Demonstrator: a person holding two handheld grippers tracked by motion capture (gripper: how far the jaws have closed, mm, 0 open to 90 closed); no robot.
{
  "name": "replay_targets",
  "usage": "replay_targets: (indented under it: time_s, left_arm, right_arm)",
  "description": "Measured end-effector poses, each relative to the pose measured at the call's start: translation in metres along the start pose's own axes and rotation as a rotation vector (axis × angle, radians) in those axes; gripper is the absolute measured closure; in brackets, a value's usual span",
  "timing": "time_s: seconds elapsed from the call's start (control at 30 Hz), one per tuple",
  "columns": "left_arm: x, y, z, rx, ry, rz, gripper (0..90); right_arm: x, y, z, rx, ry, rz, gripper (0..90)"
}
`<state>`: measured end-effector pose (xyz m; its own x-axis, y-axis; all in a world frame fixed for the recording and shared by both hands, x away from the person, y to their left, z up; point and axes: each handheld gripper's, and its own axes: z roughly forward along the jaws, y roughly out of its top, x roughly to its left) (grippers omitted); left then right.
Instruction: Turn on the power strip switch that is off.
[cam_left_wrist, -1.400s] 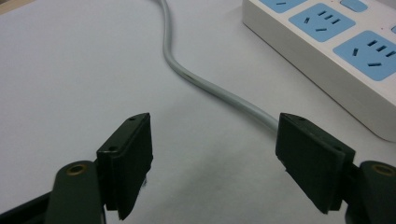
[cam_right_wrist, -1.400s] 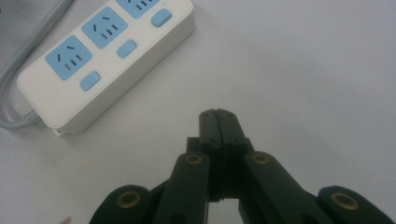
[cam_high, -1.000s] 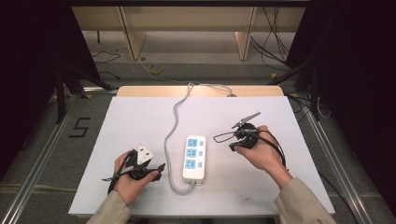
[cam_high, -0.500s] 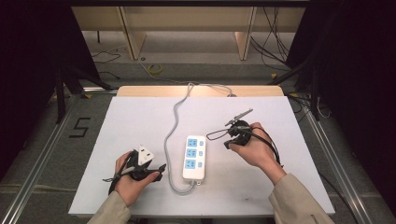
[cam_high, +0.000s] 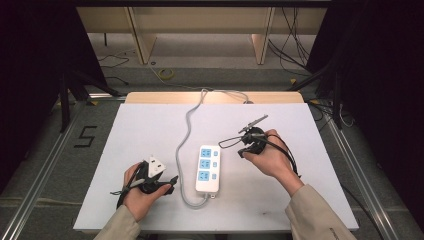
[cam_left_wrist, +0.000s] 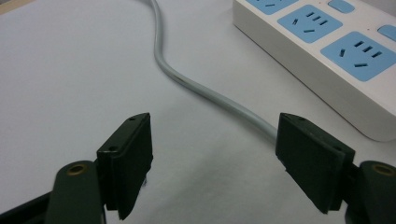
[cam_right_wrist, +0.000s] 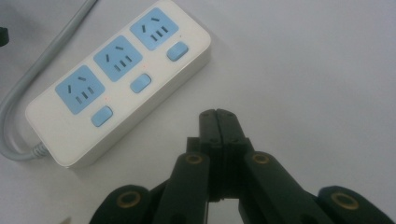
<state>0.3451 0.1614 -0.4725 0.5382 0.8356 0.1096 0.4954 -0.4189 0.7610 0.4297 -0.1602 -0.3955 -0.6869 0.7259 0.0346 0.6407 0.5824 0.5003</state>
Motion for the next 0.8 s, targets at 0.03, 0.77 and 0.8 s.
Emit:
replay_targets:
  time_s: [0.03,0.77,0.8]
  left_arm:
    - [0.000,0.000,0.000,0.000,0.000,0.000,27.0]
    - [0.000,0.001,0.000,-0.006,0.002,0.002,27.2]
    - [0.001,0.001,-0.001,-0.003,0.001,0.003,27.2]
  right_arm:
    - [0.000,0.001,0.000,-0.002,0.002,0.003,90.0]
    - [0.004,0.015,0.008,0.011,-0.004,-0.010,90.0]
    - [0.004,0.015,0.008,0.011,-0.004,-0.010,90.0]
